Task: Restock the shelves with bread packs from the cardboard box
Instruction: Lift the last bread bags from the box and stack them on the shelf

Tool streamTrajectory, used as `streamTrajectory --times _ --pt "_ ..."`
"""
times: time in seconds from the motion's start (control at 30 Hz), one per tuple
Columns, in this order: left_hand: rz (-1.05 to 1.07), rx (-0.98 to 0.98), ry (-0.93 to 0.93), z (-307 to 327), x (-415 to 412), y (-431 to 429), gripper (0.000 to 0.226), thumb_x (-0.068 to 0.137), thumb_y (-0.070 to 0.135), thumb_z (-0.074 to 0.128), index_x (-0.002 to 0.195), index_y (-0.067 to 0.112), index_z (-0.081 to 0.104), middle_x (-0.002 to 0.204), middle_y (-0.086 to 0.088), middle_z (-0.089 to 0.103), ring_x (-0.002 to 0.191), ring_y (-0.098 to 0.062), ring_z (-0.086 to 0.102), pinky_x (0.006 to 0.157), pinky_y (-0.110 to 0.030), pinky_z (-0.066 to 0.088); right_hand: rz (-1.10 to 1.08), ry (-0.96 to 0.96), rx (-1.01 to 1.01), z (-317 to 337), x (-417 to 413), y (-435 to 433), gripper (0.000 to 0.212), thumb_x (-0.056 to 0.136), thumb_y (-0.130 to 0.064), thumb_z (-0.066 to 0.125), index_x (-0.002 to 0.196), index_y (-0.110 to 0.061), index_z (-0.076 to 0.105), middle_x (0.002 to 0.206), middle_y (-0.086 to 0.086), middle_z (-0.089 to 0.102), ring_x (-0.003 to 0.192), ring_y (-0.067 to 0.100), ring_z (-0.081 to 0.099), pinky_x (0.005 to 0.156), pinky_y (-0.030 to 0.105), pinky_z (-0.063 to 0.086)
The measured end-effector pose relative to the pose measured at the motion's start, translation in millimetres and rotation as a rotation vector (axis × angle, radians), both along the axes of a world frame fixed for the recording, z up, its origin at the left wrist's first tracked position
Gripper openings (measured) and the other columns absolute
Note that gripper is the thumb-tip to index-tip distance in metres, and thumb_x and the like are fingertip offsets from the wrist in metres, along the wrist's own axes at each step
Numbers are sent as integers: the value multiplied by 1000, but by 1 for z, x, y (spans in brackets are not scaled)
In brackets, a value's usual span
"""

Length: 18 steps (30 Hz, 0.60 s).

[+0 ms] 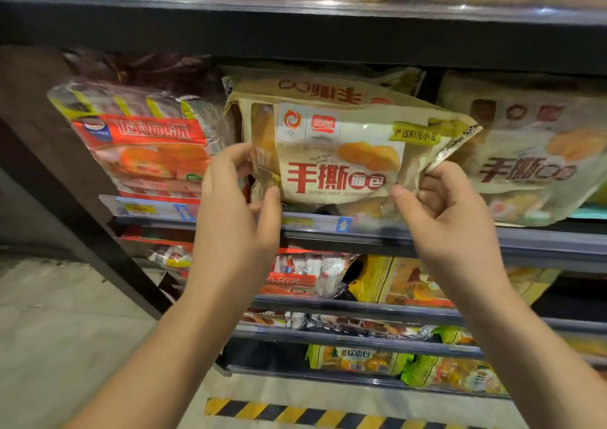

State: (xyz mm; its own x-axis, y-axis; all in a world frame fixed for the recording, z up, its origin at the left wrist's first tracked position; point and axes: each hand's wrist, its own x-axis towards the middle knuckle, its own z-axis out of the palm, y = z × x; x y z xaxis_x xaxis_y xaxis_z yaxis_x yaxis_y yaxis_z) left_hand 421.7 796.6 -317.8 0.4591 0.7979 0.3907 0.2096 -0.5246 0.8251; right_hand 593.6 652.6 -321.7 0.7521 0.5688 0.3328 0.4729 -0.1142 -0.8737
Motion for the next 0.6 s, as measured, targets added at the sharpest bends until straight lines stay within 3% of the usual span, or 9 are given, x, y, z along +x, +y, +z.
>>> streamTrajectory --times 0.1,0.17,0.2,0.27,0.37,0.5,0.6 --pt "9 4 36 -1 1 -4 62 101 16 66 154 30 36 143 17 42 126 23 42 95 3 40 30 37 -25 5 -3 3 14 100 -23 65 97 -24 52 88 -16 65 88 -11 62 81 2 44" --pt "6 54 66 -5 0 -6 71 100 13 66 160 26 30 143 19 34 123 34 30 98 6 30 57 60 -82 7 -3 3 12 101 -23 63 103 -26 52 91 -34 65 92 -23 58 80 -3 41" --pt "0 75 88 -7 -1 -8 75 100 12 66 162 23 26 144 18 30 121 39 24 96 10 24 71 66 -125 8 -3 1 13 101 -25 62 106 -28 51 92 -44 62 97 -24 56 84 -1 41" --pt "-23 69 139 -11 -3 -10 83 101 14 65 166 23 16 148 19 23 121 41 17 93 14 17 69 50 -241 9 -4 -7 21 100 -32 64 112 -36 47 103 -47 55 113 -17 51 97 12 41" --pt "-58 38 183 -17 -7 -11 92 101 16 65 168 30 4 151 22 18 123 34 25 89 14 22 -24 -53 -378 12 -11 -19 61 99 -36 63 152 -34 34 138 -23 52 128 -2 48 108 30 43" --pt "-67 -26 213 -15 -6 -10 95 102 16 64 167 38 -2 148 25 19 116 27 37 81 13 27 2 -84 -447 16 -20 -14 72 102 -40 57 161 -31 19 162 -12 35 147 6 34 116 29 31" --pt "-72 -106 244 -6 -6 -9 95 103 21 63 164 47 -5 142 29 20 117 19 37 88 0 30 50 -91 -524 18 -18 -9 74 104 -41 52 164 -26 12 168 -10 23 153 9 22 117 26 22"
